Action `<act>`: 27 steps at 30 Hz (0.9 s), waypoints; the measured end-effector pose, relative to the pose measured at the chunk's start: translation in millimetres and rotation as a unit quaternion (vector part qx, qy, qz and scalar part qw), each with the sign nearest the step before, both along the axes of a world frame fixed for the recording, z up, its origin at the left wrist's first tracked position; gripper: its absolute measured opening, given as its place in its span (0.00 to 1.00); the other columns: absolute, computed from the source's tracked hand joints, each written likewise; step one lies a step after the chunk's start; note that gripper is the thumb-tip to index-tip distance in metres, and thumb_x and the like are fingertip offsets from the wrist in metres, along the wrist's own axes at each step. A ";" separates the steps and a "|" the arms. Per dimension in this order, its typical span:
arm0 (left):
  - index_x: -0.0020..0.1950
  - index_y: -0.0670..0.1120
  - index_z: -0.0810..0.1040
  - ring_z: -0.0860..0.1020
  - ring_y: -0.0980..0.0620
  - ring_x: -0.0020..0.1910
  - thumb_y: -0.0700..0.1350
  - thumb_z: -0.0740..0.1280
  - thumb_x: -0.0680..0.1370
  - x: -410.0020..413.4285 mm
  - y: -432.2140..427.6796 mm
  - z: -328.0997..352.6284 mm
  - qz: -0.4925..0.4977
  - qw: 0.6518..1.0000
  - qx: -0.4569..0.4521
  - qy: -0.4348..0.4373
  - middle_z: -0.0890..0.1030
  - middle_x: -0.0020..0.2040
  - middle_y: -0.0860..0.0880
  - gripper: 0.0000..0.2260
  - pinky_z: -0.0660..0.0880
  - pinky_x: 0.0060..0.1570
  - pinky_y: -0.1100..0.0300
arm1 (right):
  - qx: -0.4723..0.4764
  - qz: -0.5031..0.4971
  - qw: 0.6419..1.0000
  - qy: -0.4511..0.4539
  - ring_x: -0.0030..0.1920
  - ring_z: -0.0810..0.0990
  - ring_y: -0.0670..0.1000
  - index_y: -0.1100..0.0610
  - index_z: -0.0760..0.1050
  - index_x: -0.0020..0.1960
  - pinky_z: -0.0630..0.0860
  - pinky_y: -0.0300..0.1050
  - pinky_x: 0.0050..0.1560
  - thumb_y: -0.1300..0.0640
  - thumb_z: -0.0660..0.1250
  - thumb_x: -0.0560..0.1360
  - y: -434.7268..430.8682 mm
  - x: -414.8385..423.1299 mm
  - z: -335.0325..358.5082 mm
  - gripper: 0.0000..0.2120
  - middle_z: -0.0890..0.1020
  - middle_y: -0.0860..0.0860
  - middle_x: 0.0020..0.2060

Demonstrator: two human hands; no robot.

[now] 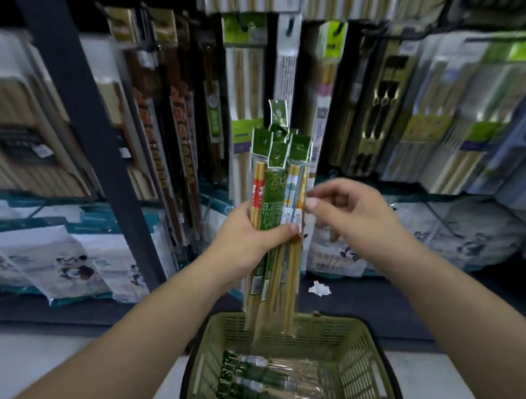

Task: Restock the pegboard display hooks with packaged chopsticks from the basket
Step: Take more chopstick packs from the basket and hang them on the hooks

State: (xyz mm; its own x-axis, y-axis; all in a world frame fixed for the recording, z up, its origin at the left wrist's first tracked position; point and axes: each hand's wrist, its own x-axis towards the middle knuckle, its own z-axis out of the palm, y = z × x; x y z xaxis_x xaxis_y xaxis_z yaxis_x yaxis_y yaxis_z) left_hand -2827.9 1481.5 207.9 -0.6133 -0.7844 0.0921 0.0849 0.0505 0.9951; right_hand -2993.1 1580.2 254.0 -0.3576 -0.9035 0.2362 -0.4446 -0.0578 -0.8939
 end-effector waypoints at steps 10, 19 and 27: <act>0.55 0.45 0.82 0.87 0.48 0.48 0.39 0.79 0.72 -34.5 -27.5 48.1 0.019 0.997 -0.047 0.052 0.88 0.47 0.48 0.13 0.84 0.49 0.52 | -0.126 -0.044 0.991 -0.009 0.32 0.79 0.46 0.52 0.80 0.45 0.76 0.35 0.31 0.55 0.70 0.80 -39.4 -13.0 71.2 0.05 0.80 0.50 0.33; 0.57 0.49 0.81 0.87 0.54 0.49 0.44 0.80 0.73 -49.6 -33.8 52.6 0.057 0.996 -0.055 0.052 0.88 0.49 0.53 0.15 0.81 0.49 0.58 | -0.178 -0.057 0.981 -0.046 0.33 0.76 0.49 0.49 0.79 0.42 0.75 0.39 0.31 0.57 0.67 0.82 -47.9 -26.4 92.2 0.10 0.77 0.54 0.34; 0.55 0.50 0.83 0.86 0.53 0.50 0.53 0.81 0.67 -52.3 -31.1 42.9 0.050 0.998 -0.033 0.030 0.88 0.49 0.53 0.19 0.80 0.52 0.55 | -0.210 -0.118 0.969 -0.056 0.34 0.73 0.51 0.46 0.81 0.39 0.73 0.47 0.35 0.52 0.64 0.83 -49.4 -51.5 117.1 0.15 0.76 0.49 0.32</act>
